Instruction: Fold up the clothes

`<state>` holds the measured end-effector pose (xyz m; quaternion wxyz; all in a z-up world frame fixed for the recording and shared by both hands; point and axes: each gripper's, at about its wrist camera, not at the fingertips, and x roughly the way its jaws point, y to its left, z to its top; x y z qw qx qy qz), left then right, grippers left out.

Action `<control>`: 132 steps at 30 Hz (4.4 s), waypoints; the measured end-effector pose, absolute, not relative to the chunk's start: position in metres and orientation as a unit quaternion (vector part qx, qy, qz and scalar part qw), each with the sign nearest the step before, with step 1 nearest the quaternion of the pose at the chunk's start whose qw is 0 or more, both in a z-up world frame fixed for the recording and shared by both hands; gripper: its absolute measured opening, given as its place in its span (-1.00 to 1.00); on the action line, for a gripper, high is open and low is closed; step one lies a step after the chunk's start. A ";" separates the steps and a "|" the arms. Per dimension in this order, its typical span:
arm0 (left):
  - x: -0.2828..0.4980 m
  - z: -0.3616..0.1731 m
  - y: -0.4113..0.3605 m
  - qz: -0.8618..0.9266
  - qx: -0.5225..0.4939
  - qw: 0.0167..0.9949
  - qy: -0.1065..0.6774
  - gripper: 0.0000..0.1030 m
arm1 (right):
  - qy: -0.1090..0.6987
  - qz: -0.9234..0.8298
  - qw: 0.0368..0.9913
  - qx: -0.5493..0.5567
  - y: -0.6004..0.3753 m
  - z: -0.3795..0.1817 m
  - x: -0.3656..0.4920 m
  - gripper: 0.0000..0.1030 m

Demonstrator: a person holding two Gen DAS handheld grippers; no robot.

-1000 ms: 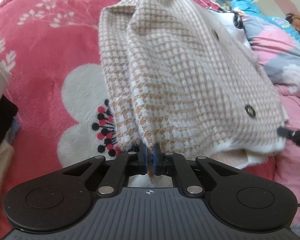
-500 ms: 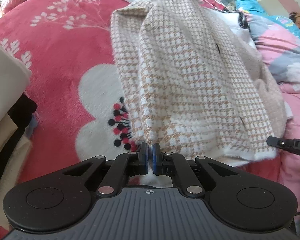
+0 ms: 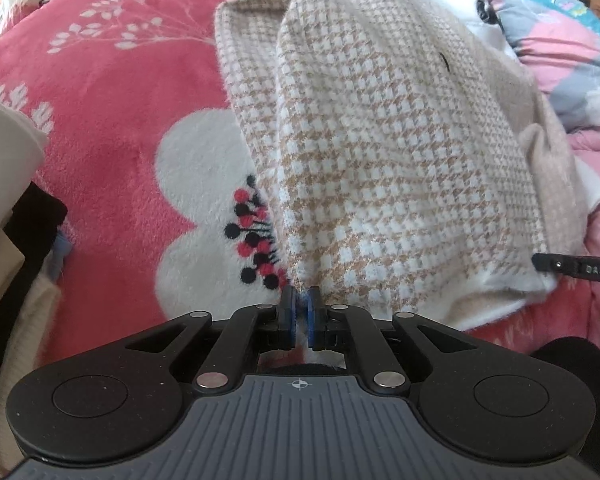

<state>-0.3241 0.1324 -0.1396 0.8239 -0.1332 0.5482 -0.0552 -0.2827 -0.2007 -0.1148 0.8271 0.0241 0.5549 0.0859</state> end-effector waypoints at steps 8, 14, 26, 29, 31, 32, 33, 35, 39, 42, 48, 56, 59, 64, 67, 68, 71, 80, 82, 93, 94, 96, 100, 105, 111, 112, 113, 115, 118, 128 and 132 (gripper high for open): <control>-0.347 -0.099 0.119 -0.102 -0.083 0.863 0.487 -0.50 | 0.577 0.073 0.809 0.088 -0.220 -0.120 -0.277 -0.81; -0.336 -0.112 0.055 -0.195 0.063 0.835 0.510 -0.30 | 0.593 0.065 0.787 0.157 -0.239 -0.125 -0.272 -0.79; -0.315 -0.120 0.042 -0.157 0.084 0.831 0.527 -0.96 | 0.548 0.091 0.819 0.142 -0.237 -0.086 -0.300 -0.89; -0.338 -0.089 0.054 -0.151 0.097 0.842 0.508 -0.96 | 0.535 0.123 0.827 0.122 -0.224 -0.068 -0.310 -0.89; -0.353 -0.074 0.065 -0.143 0.096 0.845 0.506 -0.96 | 0.542 0.137 0.823 0.097 -0.209 -0.073 -0.310 -0.90; -0.355 -0.076 0.070 -0.134 0.091 0.843 0.513 -0.96 | 0.551 0.137 0.819 0.084 -0.202 -0.084 -0.308 -0.90; -0.358 -0.078 0.074 -0.126 0.086 0.840 0.521 -0.96 | 0.560 0.136 0.814 0.071 -0.195 -0.096 -0.304 -0.90; -0.357 -0.089 0.078 -0.102 0.076 0.832 0.540 -0.96 | 0.578 0.132 0.804 0.045 -0.181 -0.121 -0.296 -0.89; -0.342 -0.106 0.081 -0.071 0.048 0.818 0.569 -0.93 | 0.583 0.129 0.802 0.025 -0.175 -0.121 -0.289 -0.88; -0.341 -0.099 0.089 -0.073 0.018 0.812 0.579 -0.84 | 0.578 0.126 0.807 0.003 -0.178 -0.111 -0.297 -0.88; -0.347 -0.089 0.125 -0.068 -0.068 0.810 0.578 -0.56 | 0.551 0.097 0.829 -0.018 -0.173 -0.079 -0.312 -0.66; -0.321 -0.104 0.155 -0.032 -0.196 0.817 0.541 -0.40 | 0.483 0.167 0.859 -0.021 -0.131 -0.057 -0.295 -0.65; -0.299 -0.126 0.152 -0.021 -0.215 0.810 0.546 -0.30 | 0.482 0.196 0.854 -0.013 -0.110 -0.069 -0.283 -0.65; -0.284 -0.149 0.160 -0.001 -0.249 0.793 0.556 -0.29 | 0.509 0.218 0.832 -0.038 -0.081 -0.128 -0.264 -0.47; -0.285 -0.157 0.161 0.004 -0.252 0.789 0.561 -0.28 | 0.497 0.204 0.840 -0.078 -0.072 -0.130 -0.264 -0.02; -0.286 -0.158 0.163 0.001 -0.254 0.788 0.561 -0.28 | 0.507 0.200 0.835 -0.071 -0.073 -0.127 -0.262 -0.02; -0.291 -0.159 0.168 -0.011 -0.266 0.784 0.561 -0.23 | 0.528 0.178 0.830 -0.006 -0.085 -0.115 -0.257 -0.02; -0.319 -0.138 0.160 -0.037 -0.255 0.824 0.504 -0.85 | 0.521 0.251 0.807 0.115 -0.071 -0.068 -0.248 0.11; -0.330 -0.124 0.155 -0.048 -0.255 0.838 0.481 -0.86 | 0.537 0.274 0.786 0.136 -0.056 -0.065 -0.239 0.23; -0.332 -0.096 0.119 -0.163 -0.204 0.877 0.404 -0.87 | 0.598 0.283 0.739 0.127 -0.015 -0.097 -0.214 -0.68; -0.329 -0.096 0.119 -0.172 -0.204 0.874 0.406 -0.86 | 0.594 0.275 0.742 0.145 -0.025 -0.098 -0.215 -0.71; -0.325 -0.096 0.127 -0.186 -0.211 0.868 0.410 -0.83 | 0.581 0.261 0.751 0.176 -0.046 -0.096 -0.219 -0.72; -0.326 -0.096 0.162 -0.145 -0.285 0.866 0.384 -0.36 | 0.542 0.248 0.766 0.240 -0.095 -0.083 -0.227 -0.72; -0.288 -0.140 0.172 -0.059 -0.274 0.841 0.464 -0.36 | 0.515 0.250 0.775 0.268 -0.122 -0.070 -0.224 -0.72; -0.243 -0.175 0.153 0.005 -0.257 0.816 0.518 -0.34 | 0.499 0.252 0.783 0.272 -0.131 -0.068 -0.222 -0.71; -0.240 -0.175 0.148 0.014 -0.250 0.818 0.518 -0.33 | 0.497 0.250 0.784 0.276 -0.133 -0.069 -0.222 -0.71; -0.241 -0.174 0.144 0.020 -0.240 0.822 0.516 -0.34 | 0.495 0.249 0.783 0.281 -0.134 -0.069 -0.222 -0.71; -0.242 -0.171 0.144 0.028 -0.240 0.825 0.511 -0.50 | 0.490 0.247 0.784 0.291 -0.141 -0.069 -0.223 -0.71; -0.245 -0.163 0.144 0.044 -0.233 0.833 0.500 -0.68 | 0.486 0.244 0.785 0.296 -0.154 -0.066 -0.223 -0.71; -0.185 -0.007 0.201 0.177 -0.005 0.936 0.305 -0.76 | 0.479 0.319 0.775 0.261 -0.117 -0.036 -0.218 -0.71; -0.150 0.063 0.235 0.244 0.139 0.938 0.206 -0.76 | 0.473 0.374 0.771 0.204 -0.055 -0.031 -0.224 -0.71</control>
